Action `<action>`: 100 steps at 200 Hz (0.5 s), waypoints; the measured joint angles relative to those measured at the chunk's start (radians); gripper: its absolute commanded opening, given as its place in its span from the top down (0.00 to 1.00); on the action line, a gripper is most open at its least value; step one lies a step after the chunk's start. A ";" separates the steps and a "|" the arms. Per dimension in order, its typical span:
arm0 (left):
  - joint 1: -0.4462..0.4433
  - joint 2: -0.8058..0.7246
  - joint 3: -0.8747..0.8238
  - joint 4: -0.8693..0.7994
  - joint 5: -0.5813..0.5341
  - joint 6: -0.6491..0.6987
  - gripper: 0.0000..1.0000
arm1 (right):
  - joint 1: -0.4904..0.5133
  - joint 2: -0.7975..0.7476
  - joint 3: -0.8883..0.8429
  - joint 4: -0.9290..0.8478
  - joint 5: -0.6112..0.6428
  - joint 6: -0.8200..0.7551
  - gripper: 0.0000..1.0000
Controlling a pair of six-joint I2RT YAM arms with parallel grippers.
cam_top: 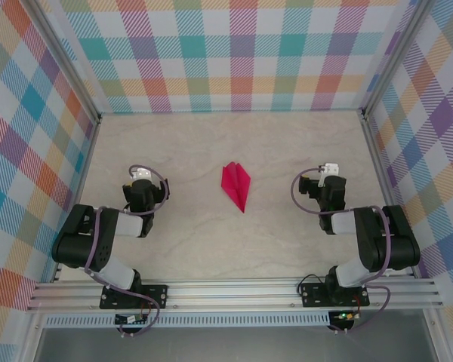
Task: Fold a paper plane with a square sheet of paper (pick it up from the middle)
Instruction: Reset both arms
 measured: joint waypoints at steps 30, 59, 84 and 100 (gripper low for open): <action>0.013 0.000 0.002 0.005 0.011 -0.017 0.00 | -0.005 0.000 0.004 -0.001 0.000 0.004 0.00; 0.013 0.000 0.002 0.007 0.013 -0.019 0.00 | -0.005 0.000 0.004 -0.001 0.000 0.008 0.00; 0.014 0.000 0.002 0.007 0.013 -0.019 0.00 | -0.006 0.000 0.004 -0.001 -0.003 0.008 0.00; 0.014 0.000 0.002 0.007 0.016 -0.019 0.00 | -0.010 0.000 0.004 -0.001 -0.008 0.011 0.00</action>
